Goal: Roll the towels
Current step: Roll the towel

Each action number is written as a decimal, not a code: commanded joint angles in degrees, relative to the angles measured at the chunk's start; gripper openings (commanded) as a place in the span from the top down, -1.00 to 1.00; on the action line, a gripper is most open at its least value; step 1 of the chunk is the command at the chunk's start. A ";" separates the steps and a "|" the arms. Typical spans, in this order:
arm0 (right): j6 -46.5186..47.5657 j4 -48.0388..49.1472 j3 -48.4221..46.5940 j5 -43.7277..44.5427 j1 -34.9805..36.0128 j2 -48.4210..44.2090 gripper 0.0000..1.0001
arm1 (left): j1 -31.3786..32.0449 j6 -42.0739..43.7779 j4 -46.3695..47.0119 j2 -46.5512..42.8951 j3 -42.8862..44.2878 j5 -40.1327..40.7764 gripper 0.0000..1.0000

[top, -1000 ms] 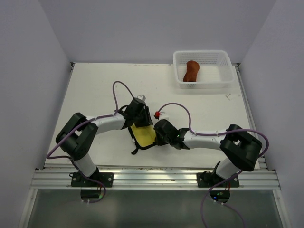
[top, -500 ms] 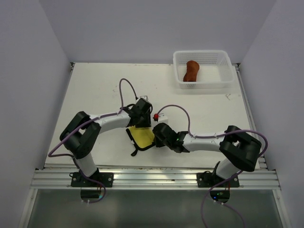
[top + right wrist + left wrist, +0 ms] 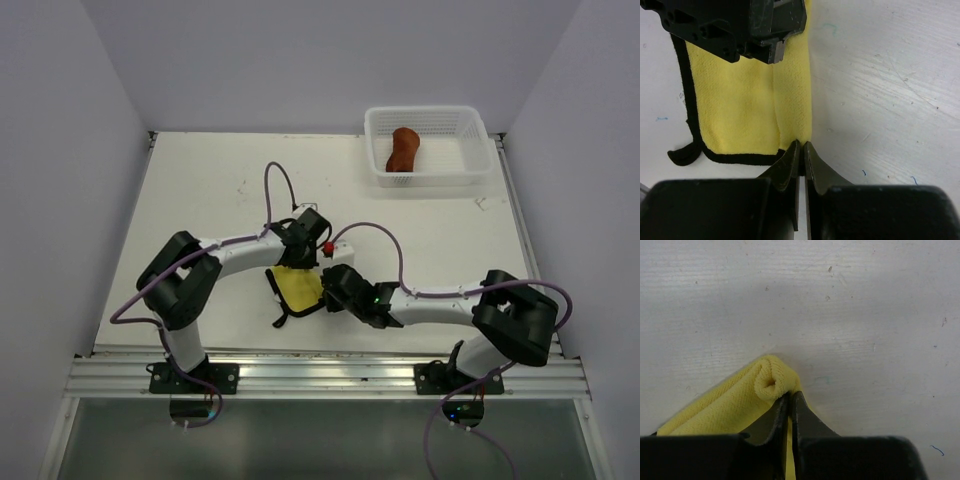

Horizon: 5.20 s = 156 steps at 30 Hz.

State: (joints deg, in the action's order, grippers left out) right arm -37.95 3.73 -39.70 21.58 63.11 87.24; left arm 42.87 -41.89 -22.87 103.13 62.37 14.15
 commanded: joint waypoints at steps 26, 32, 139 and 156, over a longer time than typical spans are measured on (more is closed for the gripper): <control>9.56 -11.37 -1.94 15.41 10.01 -5.07 1.00 | -7.19 -2.76 26.56 -11.11 -12.71 -9.84 1.00; 12.47 -16.82 -6.35 21.13 14.84 -1.11 1.00 | -8.42 -3.29 31.66 -9.71 -13.68 -13.01 1.00; 17.39 -39.32 -29.47 16.56 24.60 20.87 0.46 | -9.39 0.67 45.72 -10.06 -34.51 -11.87 1.00; 13.17 -30.29 -18.14 6.20 21.18 -4.87 0.46 | -9.39 0.67 48.10 -11.11 -36.26 -12.92 1.00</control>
State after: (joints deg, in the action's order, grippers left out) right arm -23.03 -31.70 -59.81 31.22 85.93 87.02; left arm 34.50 -43.88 28.60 91.05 28.18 -3.62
